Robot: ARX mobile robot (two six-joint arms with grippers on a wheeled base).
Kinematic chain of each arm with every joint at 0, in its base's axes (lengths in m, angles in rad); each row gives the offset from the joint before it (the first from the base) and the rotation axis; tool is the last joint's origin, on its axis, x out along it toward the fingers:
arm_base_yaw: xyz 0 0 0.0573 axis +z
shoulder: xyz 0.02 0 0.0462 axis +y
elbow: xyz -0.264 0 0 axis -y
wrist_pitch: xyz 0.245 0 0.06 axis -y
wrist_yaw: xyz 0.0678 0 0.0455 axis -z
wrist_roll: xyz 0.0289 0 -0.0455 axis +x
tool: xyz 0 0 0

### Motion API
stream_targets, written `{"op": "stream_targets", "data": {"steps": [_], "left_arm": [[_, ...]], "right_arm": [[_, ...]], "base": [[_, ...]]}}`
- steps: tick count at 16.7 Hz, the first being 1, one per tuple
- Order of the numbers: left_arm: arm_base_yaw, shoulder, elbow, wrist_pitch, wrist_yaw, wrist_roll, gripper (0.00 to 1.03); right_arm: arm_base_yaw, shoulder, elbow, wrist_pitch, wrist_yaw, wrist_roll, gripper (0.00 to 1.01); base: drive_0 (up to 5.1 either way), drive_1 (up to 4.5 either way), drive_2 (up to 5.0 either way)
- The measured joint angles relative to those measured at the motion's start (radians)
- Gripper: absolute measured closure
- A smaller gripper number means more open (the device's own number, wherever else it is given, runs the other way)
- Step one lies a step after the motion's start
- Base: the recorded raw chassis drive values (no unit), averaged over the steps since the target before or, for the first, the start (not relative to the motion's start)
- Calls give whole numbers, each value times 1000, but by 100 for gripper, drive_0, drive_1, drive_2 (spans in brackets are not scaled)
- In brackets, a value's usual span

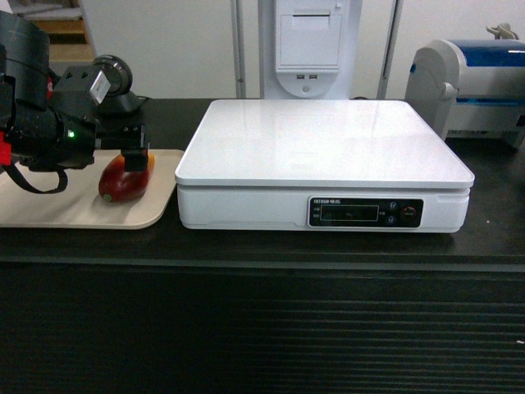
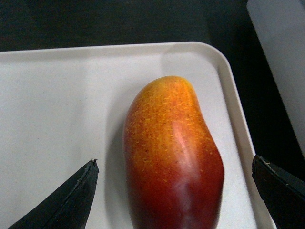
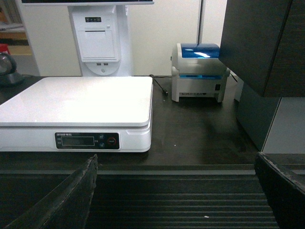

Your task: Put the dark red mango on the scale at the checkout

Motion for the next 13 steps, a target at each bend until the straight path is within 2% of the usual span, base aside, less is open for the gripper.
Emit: {"op": "stream_targets", "data": {"steps": [5,10,11,13], "left_arm": [[7,84,66,-37,3,4,5],[6,130,85,-48,-1,31,5],[6,130,85,-44,-6,35,11],[6,130,85,-32,-8,35,30]], "right_arm": [[0,0,0,0,0,0,3],[0,0,0,0,0,0,3],[0,0,0,0,0,0,3],[0,0,0,0,0,0,3]], "base": [[0,0,0],[0,0,0],[0,0,0],[0,0,0]]}}
